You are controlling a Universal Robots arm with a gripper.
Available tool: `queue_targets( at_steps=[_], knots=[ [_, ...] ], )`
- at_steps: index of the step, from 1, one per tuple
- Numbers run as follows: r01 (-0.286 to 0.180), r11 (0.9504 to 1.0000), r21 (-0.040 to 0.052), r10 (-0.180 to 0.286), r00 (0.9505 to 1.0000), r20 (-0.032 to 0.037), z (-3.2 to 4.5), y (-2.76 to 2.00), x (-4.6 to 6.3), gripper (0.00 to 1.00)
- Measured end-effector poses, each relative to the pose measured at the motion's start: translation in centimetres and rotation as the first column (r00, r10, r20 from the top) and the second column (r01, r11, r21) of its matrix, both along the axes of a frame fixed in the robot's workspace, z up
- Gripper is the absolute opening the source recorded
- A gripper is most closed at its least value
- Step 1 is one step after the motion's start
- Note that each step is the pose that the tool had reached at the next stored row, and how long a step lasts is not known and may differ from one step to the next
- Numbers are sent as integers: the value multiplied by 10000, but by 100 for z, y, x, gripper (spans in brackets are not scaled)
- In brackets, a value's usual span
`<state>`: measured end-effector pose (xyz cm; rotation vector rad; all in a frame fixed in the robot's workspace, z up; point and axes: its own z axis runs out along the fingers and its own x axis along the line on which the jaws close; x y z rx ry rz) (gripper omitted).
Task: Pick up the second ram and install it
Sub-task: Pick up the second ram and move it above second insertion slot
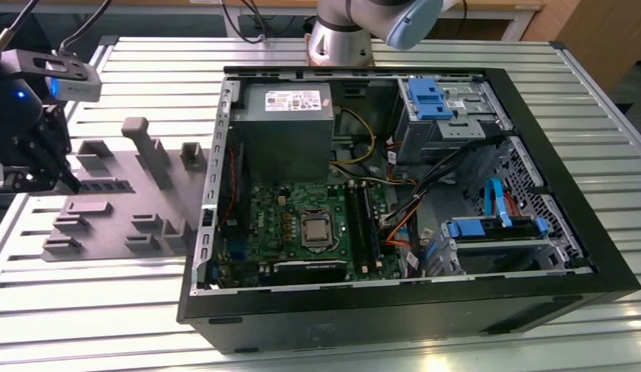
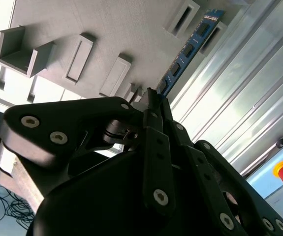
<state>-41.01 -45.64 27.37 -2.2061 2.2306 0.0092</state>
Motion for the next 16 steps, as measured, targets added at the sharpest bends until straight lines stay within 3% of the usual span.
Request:
queue_targets(
  at_steps=[16],
  knots=[
    [0,10000,-1,0,10000,0,50,0,0,14]
  ],
)
